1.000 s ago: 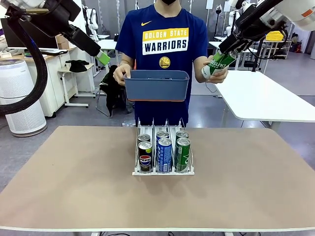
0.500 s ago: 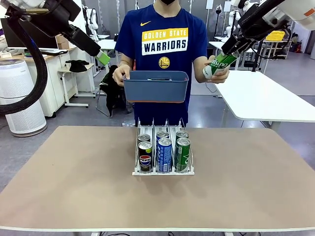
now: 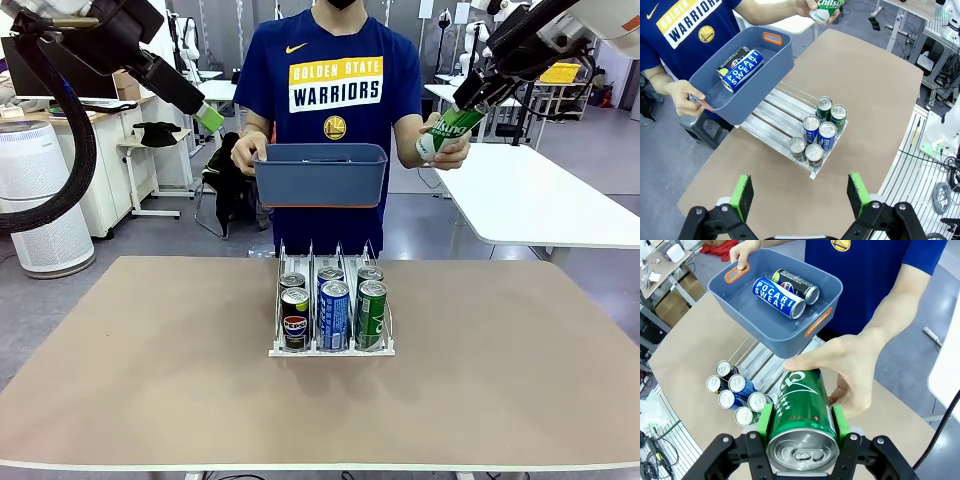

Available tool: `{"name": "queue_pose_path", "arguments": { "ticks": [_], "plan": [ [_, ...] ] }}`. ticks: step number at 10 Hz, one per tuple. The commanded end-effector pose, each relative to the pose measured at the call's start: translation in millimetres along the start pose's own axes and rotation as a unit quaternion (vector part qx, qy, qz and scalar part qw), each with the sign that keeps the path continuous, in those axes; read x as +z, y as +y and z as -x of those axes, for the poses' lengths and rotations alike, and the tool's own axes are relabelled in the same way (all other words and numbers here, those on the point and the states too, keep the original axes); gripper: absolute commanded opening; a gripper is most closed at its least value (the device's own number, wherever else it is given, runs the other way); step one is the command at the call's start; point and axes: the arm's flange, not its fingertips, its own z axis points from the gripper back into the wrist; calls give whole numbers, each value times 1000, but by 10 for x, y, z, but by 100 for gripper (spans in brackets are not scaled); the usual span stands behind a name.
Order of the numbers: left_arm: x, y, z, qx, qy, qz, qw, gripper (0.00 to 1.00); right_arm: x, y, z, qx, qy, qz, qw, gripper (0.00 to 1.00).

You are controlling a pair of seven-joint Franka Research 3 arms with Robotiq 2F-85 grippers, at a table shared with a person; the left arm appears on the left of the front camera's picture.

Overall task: Fill the beverage cans into the dispenser.
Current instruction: Pick up the Sprite handed by the human, then place the picked Sprite in the line of the Automatic Can Dispenser with the same cans.

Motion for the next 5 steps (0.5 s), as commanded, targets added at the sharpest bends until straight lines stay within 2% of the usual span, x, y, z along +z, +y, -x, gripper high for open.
{"name": "queue_pose_path", "arguments": {
  "ticks": [1, 2, 5],
  "plan": [
    [-1, 11, 6, 4, -2, -2, 1000, 100, 19, 40, 33, -8, 6, -19, 1000, 0],
    [-1, 11, 6, 4, -2, -2, 1000, 100, 0, 0, 0, 0, 0, 0, 1000, 0],
    [-1, 11, 6, 4, -2, -2, 1000, 100, 0, 0, 0, 0, 0, 0, 1000, 0]
  ]
}}
